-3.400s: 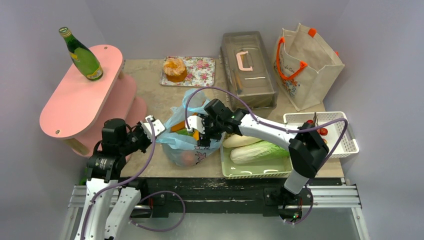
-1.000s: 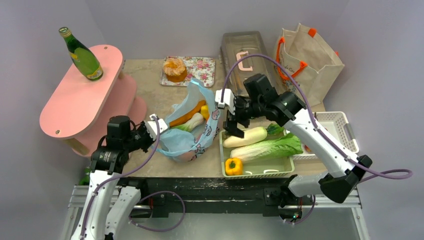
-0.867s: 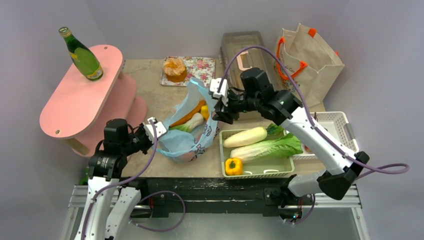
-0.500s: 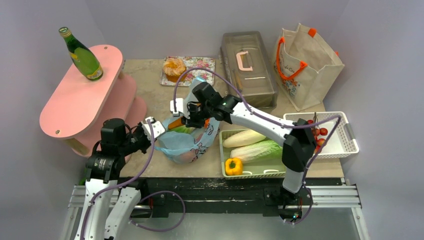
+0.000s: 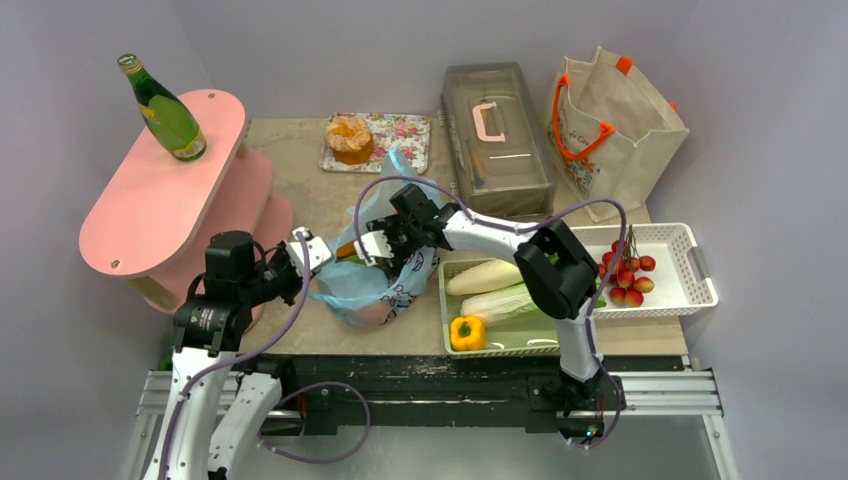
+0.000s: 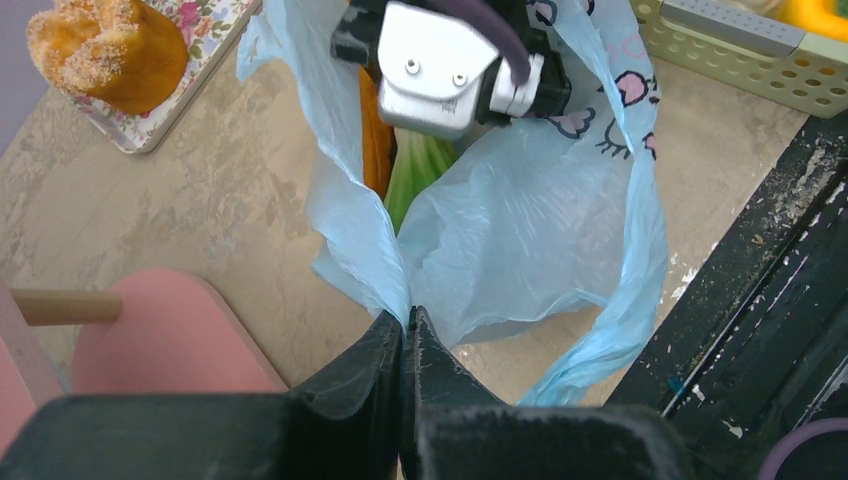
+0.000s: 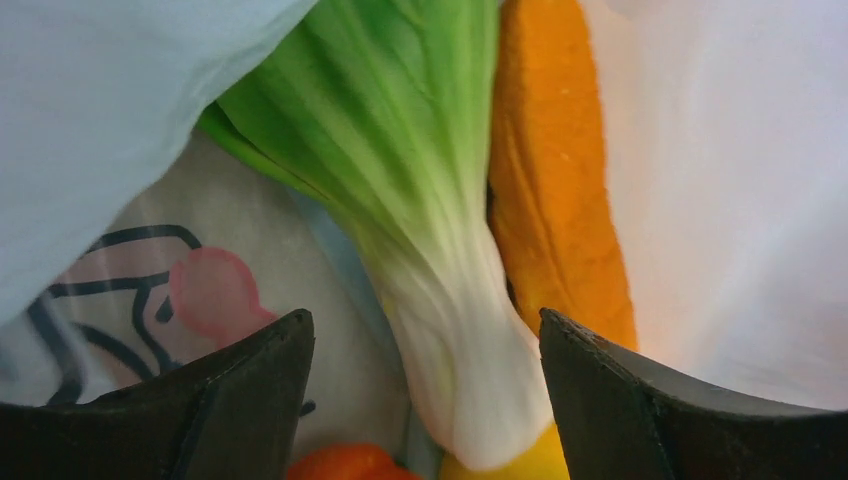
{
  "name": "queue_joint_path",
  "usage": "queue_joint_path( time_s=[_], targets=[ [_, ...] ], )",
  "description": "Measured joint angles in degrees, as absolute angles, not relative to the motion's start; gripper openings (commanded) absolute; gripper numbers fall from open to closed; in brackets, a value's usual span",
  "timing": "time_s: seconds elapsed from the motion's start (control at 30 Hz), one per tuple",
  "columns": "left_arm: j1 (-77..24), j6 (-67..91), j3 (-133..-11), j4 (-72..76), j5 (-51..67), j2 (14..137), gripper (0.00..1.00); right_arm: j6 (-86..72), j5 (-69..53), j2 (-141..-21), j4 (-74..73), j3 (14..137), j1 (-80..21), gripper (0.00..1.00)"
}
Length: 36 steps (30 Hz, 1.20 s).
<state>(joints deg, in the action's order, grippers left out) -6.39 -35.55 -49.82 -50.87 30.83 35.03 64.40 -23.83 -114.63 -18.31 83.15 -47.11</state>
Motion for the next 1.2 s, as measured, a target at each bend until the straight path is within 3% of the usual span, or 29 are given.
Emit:
queue_joint_path(
  time_s=[0.1,0.33,0.53,0.93,1.2],
  targets=[
    [-6.39,-35.53,-49.82,-50.87,30.81,35.27,0.00,68.34,-23.75,-118.96,-18.68,84.79,-47.20,0.71],
    [-6.39,-35.46,-49.82,-50.81,30.26,35.81,0.00,77.25,-22.70,-120.66,-17.65,86.19,-47.18,0.00],
    [-6.39,-34.06,-49.80,-50.11,28.99,36.25,0.00,75.96,-21.78,-117.49,-19.29,86.17,-47.18,0.00],
    [-6.39,-28.36,-49.36,-45.41,21.96,39.92,0.00,77.01,-19.90,-96.05,-17.58,81.08,-46.09,0.00],
    [-6.39,-25.50,-49.01,-44.10,14.70,42.68,0.00,85.47,-6.02,-93.03,-19.51,72.99,-45.98,0.00]
  ],
)
